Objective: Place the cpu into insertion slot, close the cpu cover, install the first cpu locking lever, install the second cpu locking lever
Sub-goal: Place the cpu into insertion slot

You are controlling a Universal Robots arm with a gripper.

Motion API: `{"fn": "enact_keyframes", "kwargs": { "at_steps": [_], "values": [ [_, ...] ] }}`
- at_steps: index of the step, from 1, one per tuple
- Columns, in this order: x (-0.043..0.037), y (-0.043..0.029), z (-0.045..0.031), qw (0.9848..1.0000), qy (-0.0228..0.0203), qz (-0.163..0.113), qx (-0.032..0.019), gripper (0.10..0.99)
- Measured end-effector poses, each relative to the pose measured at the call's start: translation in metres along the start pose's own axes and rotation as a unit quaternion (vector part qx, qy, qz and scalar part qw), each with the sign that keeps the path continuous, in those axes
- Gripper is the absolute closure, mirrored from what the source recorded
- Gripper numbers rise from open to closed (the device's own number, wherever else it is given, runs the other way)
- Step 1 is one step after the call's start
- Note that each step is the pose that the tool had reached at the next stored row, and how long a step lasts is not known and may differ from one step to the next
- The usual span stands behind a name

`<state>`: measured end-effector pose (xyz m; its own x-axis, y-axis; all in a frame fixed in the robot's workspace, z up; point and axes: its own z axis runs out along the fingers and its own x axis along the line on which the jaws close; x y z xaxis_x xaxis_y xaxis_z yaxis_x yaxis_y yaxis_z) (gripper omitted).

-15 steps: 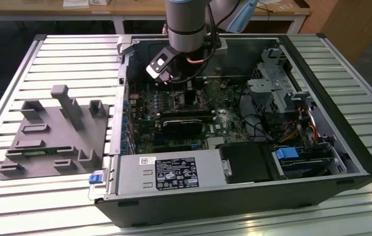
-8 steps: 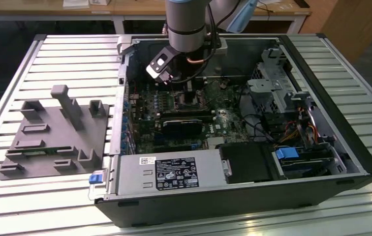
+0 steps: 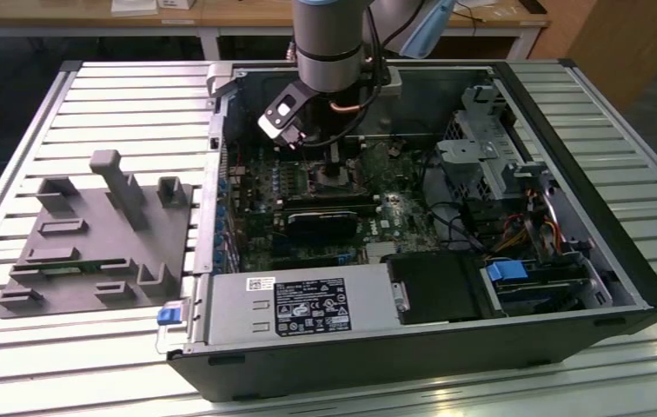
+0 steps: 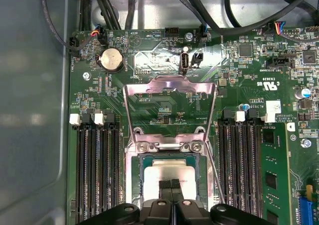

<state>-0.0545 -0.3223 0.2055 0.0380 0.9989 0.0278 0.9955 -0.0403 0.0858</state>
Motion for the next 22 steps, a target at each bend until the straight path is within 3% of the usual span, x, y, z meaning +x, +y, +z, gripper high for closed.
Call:
{"fn": "enact_keyframes", "kwargs": {
  "at_steps": [10, 22],
  "values": [
    [0.0001, 0.0002, -0.0022, 1.0, 0.0, 0.0, 0.0, 0.984],
    [0.0006, 0.002, -0.0232, 1.0, 0.0001, 0.0, -0.0027, 0.984]
  ]
}}
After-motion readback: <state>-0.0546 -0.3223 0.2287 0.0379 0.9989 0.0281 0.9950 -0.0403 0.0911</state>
